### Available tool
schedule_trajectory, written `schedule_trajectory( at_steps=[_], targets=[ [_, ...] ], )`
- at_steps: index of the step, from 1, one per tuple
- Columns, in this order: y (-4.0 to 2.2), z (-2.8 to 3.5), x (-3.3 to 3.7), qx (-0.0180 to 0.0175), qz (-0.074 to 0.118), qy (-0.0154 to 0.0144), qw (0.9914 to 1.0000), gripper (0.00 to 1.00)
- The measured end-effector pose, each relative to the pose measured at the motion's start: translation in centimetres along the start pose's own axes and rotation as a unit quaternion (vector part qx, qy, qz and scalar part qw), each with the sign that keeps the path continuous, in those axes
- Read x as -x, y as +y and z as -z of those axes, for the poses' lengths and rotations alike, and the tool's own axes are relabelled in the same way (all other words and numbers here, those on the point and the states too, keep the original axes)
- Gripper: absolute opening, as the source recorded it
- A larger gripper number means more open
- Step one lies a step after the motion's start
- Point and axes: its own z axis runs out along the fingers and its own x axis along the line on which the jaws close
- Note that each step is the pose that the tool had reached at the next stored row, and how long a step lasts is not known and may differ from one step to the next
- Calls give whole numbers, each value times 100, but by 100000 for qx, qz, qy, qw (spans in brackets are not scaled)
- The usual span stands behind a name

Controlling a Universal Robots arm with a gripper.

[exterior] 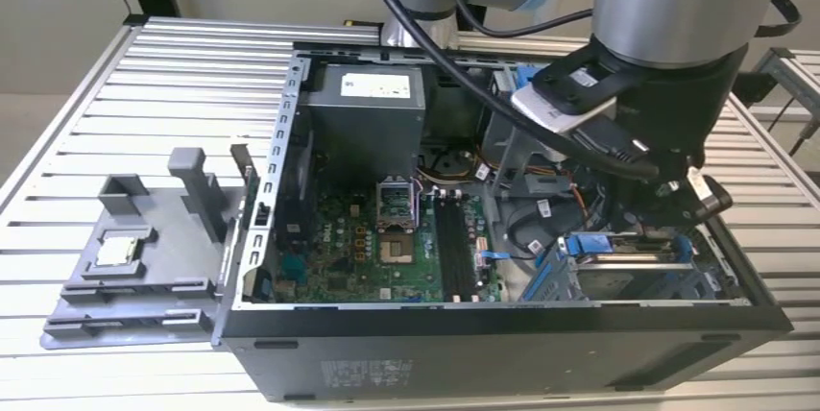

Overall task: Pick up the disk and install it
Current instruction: 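Insert the second disk wire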

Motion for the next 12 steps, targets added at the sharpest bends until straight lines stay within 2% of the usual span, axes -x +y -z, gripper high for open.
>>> schedule_trajectory(
  at_steps=[3,4,7,10,12],
  targets=[
    [6,-14,-4,201,-1403,417,99989,0],
    [8,-25,-4,223,-1811,446,99982,0],
    [10,-51,-5,134,-2852,77,99959,0],
    [-4,-77,-10,-39,-3700,-524,99930,0],
    [-35,-96,-21,-168,-4024,-942,99914,0]
  ],
)
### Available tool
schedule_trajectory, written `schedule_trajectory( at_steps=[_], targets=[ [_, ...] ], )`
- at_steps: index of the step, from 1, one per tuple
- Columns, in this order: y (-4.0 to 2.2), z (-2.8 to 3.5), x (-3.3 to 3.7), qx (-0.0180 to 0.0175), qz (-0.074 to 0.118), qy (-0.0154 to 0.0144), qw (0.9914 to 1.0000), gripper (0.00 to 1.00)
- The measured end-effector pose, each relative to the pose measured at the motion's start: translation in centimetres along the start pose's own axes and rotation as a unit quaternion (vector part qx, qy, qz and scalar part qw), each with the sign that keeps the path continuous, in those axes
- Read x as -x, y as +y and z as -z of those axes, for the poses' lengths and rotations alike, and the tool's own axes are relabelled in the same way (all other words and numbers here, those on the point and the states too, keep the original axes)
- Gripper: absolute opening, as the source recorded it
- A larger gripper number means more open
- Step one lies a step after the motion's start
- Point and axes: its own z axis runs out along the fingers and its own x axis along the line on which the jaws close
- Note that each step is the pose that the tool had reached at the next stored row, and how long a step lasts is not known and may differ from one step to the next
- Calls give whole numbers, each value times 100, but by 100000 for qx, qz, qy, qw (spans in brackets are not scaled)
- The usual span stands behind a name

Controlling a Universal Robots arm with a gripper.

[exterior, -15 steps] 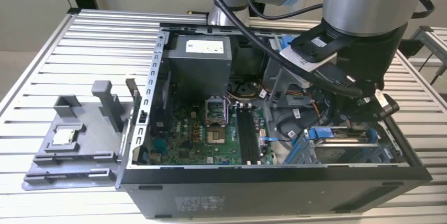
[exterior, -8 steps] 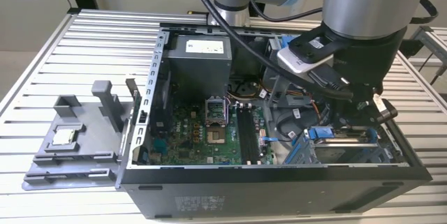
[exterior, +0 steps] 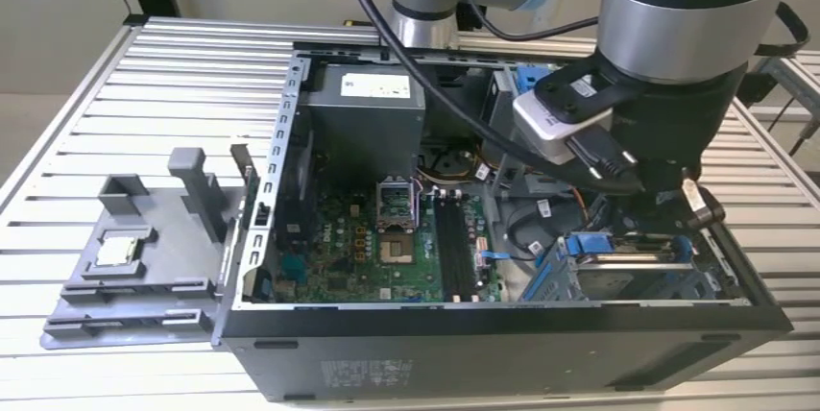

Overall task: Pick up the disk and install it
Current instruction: 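Insert the second disk wire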

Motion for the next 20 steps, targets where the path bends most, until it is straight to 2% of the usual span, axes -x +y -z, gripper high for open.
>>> schedule_trajectory(
  at_steps=[1,2,3,4,6,7,8,12,13,16,20],
  targets=[
    [-14,-9,-4,-46,-131,-182,100000,0],
    [-23,-14,-7,-198,-380,-723,99996,0],
    [-25,-16,-8,-434,-730,-1578,99984,0],
    [-25,-17,-8,-589,-988,-2150,99970,0],
    [-27,-17,-12,-841,-1409,-3080,99939,0],
    [-28,-18,-18,-920,-1540,-3370,99927,0],
    [-30,-19,-32,-879,-1554,-3400,99926,0],
    [-35,-29,-109,-118,-1630,-3552,99924,0],
    [-36,-31,-126,-26,-1652,-3567,99923,0],
    [-37,-35,-173,123,-1739,-3570,99921,0],
    [-37,-39,-192,182,-2008,-3503,99918,0]
  ],
)
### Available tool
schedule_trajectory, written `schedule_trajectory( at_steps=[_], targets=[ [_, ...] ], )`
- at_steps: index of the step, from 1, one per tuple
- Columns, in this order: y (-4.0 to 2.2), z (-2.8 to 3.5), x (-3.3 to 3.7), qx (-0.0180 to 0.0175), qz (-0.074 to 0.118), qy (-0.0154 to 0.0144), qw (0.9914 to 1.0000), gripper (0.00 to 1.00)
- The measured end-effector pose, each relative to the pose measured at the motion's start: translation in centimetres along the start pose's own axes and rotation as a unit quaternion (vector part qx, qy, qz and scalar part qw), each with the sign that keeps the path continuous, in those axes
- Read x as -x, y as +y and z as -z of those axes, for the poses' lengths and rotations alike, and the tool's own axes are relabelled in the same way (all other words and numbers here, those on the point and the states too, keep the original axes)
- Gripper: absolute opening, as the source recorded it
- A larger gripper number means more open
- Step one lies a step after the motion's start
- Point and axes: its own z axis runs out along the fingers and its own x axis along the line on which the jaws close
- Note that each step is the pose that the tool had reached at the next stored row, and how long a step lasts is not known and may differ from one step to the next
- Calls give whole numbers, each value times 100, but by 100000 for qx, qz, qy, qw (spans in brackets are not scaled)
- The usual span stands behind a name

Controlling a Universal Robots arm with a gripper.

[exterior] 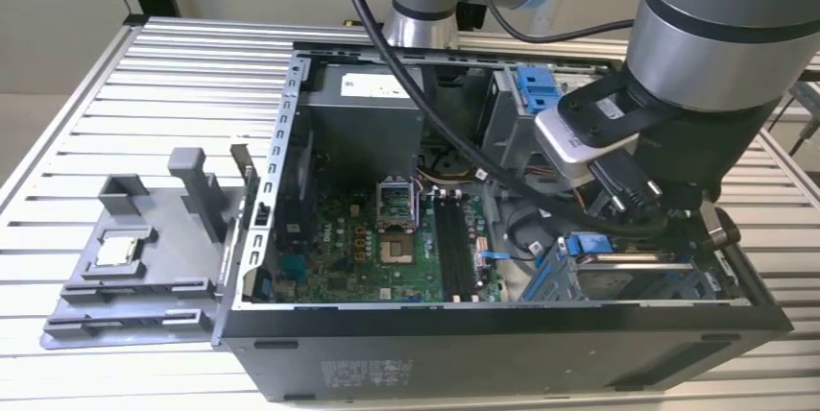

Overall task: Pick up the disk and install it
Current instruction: 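Insert the second disk wire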

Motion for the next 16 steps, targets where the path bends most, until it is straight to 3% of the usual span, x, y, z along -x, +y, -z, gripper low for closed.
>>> schedule_trajectory(
  at_steps=[7,16],
  targets=[
    [4,-11,-6,45,-2981,896,99952,0],
    [3,-12,-5,41,-3174,957,99945,0]
  ],
)
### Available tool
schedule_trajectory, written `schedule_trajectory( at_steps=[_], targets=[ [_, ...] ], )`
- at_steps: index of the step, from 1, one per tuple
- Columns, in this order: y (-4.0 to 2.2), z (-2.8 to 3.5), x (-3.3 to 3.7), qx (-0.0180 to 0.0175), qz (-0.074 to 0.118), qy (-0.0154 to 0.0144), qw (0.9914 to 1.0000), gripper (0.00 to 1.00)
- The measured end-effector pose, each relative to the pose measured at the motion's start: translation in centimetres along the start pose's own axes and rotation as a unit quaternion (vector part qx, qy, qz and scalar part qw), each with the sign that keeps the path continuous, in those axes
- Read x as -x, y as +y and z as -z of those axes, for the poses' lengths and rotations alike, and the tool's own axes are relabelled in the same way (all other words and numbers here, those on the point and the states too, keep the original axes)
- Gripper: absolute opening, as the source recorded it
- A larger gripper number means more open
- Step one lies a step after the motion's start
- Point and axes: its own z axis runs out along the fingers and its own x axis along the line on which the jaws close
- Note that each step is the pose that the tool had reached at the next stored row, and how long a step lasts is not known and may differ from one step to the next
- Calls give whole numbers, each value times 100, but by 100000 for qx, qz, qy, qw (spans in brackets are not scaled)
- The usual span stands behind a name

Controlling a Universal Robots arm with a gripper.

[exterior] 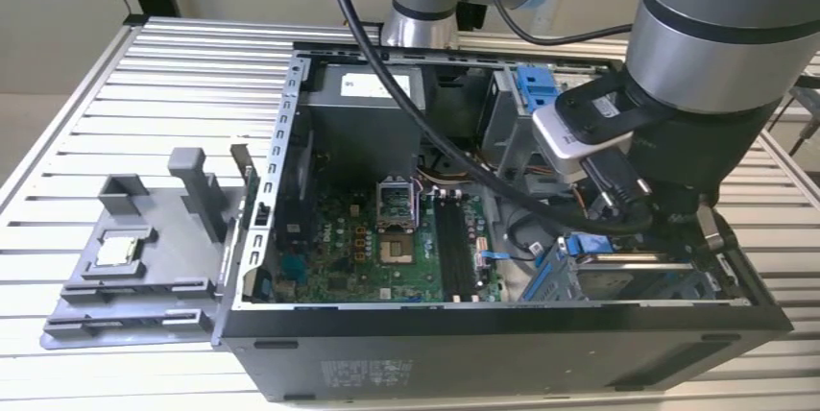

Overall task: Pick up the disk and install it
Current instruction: 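Insert the second disk wire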

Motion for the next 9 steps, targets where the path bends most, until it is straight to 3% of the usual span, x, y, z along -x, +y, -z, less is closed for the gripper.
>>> schedule_trajectory(
  at_steps=[3,9],
  targets=[
    [1,-1,0,19,-898,275,99996,0],
    [1,-2,0,21,-1084,338,99994,0]
  ],
)
